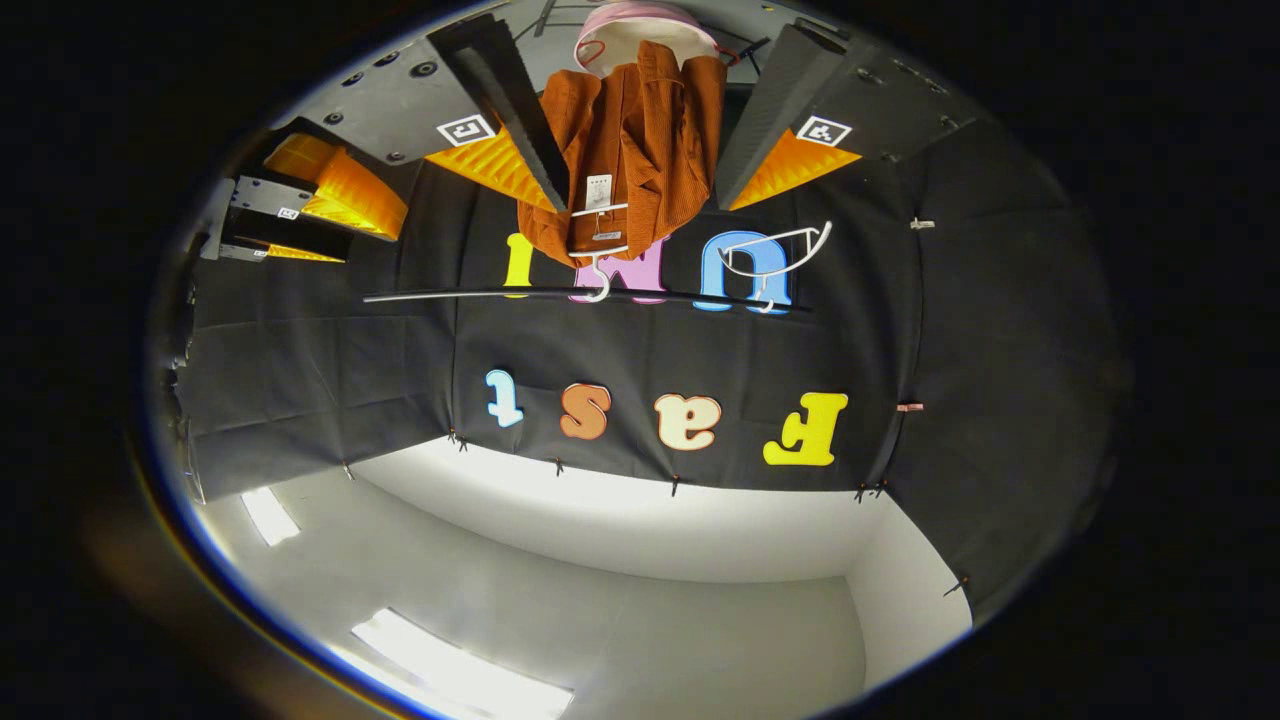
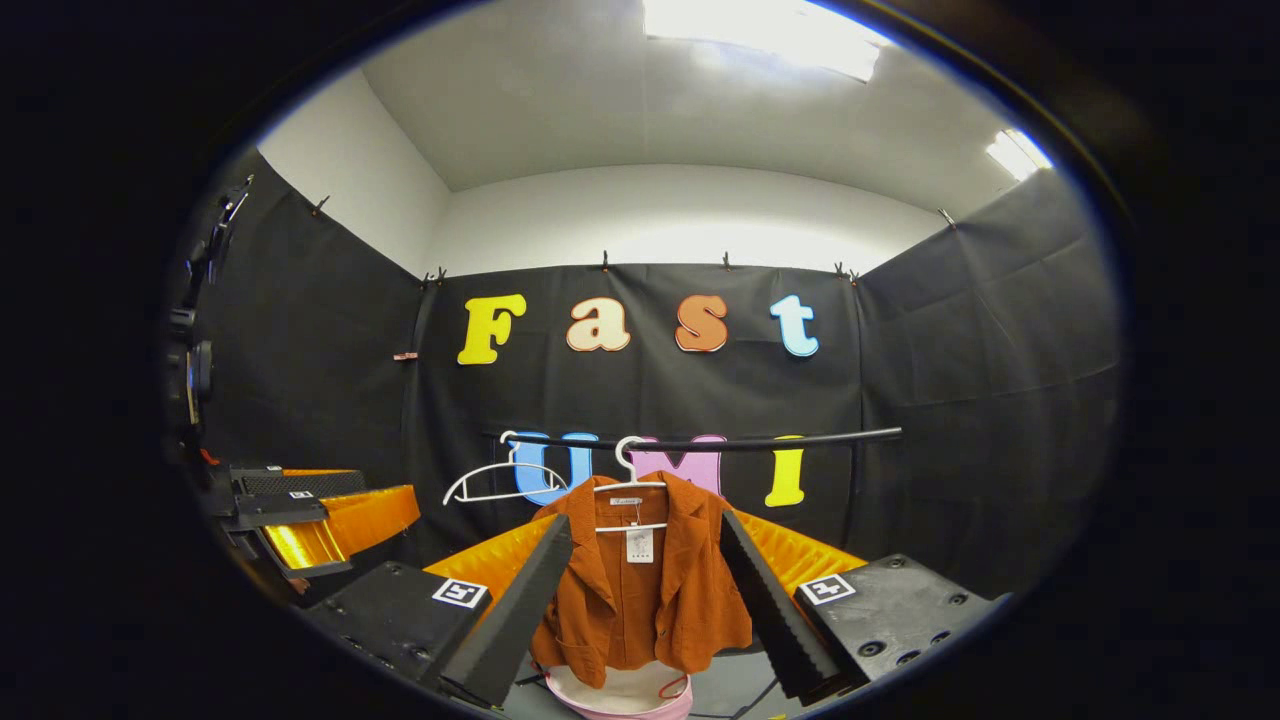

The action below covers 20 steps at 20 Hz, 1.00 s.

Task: Grasp the clothes on the hanger with both hands and then place them into the laundry hamper below.

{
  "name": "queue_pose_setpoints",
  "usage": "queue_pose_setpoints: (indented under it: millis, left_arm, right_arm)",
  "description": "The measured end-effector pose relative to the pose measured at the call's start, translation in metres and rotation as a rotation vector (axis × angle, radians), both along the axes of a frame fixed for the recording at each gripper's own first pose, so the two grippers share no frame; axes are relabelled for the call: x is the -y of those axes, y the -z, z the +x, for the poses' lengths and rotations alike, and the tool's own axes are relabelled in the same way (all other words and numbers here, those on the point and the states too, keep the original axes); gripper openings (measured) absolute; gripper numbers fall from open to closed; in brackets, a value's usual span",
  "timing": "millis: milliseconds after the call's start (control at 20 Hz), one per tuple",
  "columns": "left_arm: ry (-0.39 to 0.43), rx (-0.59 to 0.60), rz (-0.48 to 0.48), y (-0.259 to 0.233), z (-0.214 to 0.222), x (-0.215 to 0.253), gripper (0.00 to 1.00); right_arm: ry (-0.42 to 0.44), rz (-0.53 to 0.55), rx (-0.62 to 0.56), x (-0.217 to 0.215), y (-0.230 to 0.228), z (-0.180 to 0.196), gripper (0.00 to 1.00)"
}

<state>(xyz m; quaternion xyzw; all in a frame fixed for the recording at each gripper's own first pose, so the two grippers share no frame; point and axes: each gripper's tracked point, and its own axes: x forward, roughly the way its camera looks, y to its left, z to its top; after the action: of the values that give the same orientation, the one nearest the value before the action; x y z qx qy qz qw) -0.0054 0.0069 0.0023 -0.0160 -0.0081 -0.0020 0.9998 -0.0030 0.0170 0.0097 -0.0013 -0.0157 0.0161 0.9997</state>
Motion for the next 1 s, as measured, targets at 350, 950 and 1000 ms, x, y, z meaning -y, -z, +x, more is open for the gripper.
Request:
queue_pose_setpoints:
  millis: [350,950,1000]
  left_arm:
    - [0.047,-0.005,-0.013,0.006,-0.003,-0.007,0.93]
    - [0.132,-0.060,-0.036,0.040,0.018,-0.027,0.93]
    - [0.139,-0.066,-0.040,0.046,0.026,-0.024,0.93]
  right_arm:
    - [0.027,-0.015,-0.018,-0.013,0.007,-0.007,0.96]
    - [0.073,-0.035,-0.075,-0.034,0.045,0.007,0.97]
    - [0.073,-0.033,-0.078,-0.033,0.048,0.014,0.97]
